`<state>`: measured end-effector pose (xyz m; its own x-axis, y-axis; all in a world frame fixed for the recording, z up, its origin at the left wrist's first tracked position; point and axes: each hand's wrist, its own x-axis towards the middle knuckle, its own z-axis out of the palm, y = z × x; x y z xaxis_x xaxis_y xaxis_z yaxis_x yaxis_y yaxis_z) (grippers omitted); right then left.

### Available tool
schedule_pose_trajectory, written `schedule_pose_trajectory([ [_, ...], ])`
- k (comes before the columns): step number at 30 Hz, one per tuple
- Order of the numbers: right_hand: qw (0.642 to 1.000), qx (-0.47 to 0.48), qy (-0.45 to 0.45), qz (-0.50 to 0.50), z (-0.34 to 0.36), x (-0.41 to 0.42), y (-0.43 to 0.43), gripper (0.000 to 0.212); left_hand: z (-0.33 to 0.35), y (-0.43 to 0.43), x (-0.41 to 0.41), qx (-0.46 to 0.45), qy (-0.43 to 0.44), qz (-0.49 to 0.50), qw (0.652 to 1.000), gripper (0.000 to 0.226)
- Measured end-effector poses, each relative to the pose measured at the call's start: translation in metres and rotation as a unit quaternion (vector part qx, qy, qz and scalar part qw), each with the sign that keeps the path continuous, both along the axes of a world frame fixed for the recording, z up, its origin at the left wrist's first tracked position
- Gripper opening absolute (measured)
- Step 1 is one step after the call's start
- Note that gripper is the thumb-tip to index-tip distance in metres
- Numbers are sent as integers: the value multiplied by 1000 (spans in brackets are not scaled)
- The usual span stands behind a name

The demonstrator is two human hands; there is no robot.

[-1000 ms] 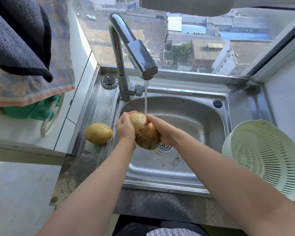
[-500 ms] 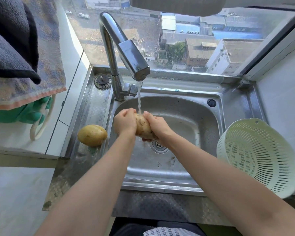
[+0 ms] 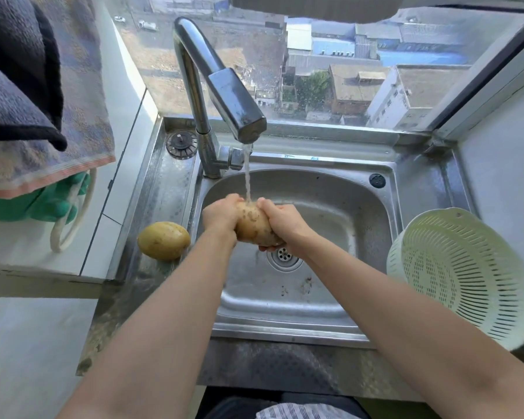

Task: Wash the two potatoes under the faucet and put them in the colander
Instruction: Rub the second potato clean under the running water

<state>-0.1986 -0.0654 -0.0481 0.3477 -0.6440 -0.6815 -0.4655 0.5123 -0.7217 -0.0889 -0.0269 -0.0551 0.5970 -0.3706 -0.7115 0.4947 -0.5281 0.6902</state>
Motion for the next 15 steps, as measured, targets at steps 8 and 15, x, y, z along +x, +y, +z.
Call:
schedule_pose_trajectory([
  [8, 997, 23, -20, -65, 1, -7, 2, 49, -6, 2, -25, -31, -105, -52, 993, 34],
  [15, 977, 194, -67, -48, 12, -12, -10, 43, -14, 18, -13, -204, 173, -7, 964, 44],
])
